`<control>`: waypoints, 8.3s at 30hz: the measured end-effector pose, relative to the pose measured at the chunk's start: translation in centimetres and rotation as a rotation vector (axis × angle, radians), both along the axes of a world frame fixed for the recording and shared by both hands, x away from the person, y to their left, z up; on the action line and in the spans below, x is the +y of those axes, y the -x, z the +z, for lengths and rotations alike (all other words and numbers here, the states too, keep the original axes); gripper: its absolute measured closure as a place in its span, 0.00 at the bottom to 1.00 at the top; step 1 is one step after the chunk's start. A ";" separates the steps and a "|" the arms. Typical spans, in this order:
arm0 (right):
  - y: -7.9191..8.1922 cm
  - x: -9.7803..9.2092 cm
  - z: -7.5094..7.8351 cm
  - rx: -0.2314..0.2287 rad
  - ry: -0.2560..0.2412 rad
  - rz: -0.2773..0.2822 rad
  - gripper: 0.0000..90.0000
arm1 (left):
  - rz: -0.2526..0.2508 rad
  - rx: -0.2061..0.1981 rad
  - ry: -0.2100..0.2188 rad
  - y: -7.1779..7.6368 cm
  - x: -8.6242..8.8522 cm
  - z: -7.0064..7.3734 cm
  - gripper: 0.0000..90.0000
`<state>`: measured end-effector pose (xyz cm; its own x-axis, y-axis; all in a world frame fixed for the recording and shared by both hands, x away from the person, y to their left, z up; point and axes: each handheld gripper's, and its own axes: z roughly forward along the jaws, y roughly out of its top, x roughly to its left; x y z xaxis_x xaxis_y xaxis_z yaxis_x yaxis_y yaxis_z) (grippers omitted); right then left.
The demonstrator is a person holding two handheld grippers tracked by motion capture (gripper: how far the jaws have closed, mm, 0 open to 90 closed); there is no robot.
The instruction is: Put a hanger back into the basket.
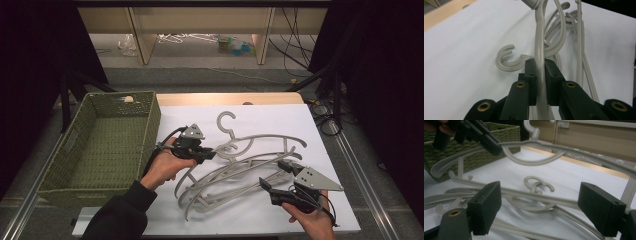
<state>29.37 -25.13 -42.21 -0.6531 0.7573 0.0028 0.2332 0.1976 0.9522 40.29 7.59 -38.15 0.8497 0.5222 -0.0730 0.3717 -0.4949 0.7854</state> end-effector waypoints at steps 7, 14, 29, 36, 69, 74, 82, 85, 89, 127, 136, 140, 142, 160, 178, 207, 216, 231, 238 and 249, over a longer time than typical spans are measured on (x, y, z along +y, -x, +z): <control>-0.1 0.0 -0.1 -0.024 0.014 -0.001 0.22 | 0.040 -0.046 0.016 -0.4 1.6 2.2 0.91; -0.1 0.0 -0.1 -0.002 -0.013 0.001 0.22 | 0.094 -0.102 0.012 -0.6 3.7 5.6 0.91; -0.1 0.0 -0.2 0.004 0.005 -0.009 0.22 | 0.243 -0.185 0.014 -0.5 12.4 9.1 0.91; -0.2 0.1 -0.2 0.008 -0.004 -0.001 0.22 | 0.327 -0.179 0.016 -0.2 16.5 8.7 0.90; -0.3 0.3 -0.3 0.014 0.010 0.000 0.22 | 0.602 -0.168 -0.037 0.0 29.4 5.0 0.90; -0.4 0.3 -0.4 0.010 0.009 -0.008 0.22 | 0.633 -0.161 -0.062 0.1 30.7 4.3 0.90; -0.4 0.3 -0.4 0.021 0.013 -0.002 0.22 | 0.658 -0.147 -0.075 0.5 32.2 3.5 0.90; -0.5 0.3 -0.4 0.021 0.010 0.000 0.22 | 0.655 -0.144 -0.095 0.6 32.6 3.3 0.90; -0.6 0.5 -0.6 0.013 -0.005 0.006 0.22 | 0.667 -0.135 -0.086 0.8 33.0 3.0 0.90; -0.7 0.6 -0.5 -0.004 0.019 0.007 0.22 | 0.601 0.065 -0.398 -1.7 31.9 -2.1 0.90; -0.6 0.6 -0.5 0.022 0.016 0.009 0.22 | 0.644 0.024 -0.358 -1.3 31.6 -1.2 0.79; -0.6 0.5 -0.5 0.027 0.020 0.011 0.22 | 0.635 -0.043 -0.237 0.0 29.9 0.5 0.71; -0.6 0.5 -0.5 0.027 0.022 0.009 0.22 | 0.630 -0.053 -0.195 0.4 29.2 1.0 0.65; -0.6 0.4 -0.4 -0.004 0.021 0.005 0.22 | 0.302 -0.137 0.112 4.7 15.4 3.9 0.36; -0.6 0.1 -0.5 0.015 0.009 0.012 0.21 | 0.190 -0.116 0.132 6.8 7.1 -0.3 0.25; -0.5 0.4 -0.3 0.021 0.023 0.019 0.21 | 0.060 -0.016 -0.044 5.1 0.0 -5.5 0.25; -0.6 0.5 -0.4 -0.008 0.019 0.024 0.21 | 0.029 0.035 -0.188 3.6 -2.5 -7.4 0.44; -0.4 0.6 -0.4 0.020 0.020 0.025 0.21 | -0.055 0.077 -0.291 2.3 -3.9 -8.7 0.69; -0.4 0.7 -0.4 0.016 0.020 0.026 0.21 | -0.045 0.083 -0.313 1.5 -4.3 -9.2 0.75; -0.5 0.7 -0.4 -0.003 0.026 0.029 0.21 | -0.054 0.117 -0.290 0.7 -4.7 -9.2 0.83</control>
<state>29.85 -24.48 -42.58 -0.6746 0.7379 -0.0190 0.2239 0.2291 0.9473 39.60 2.88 -47.37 0.8716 0.4896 -0.0266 0.4181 -0.7138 0.5618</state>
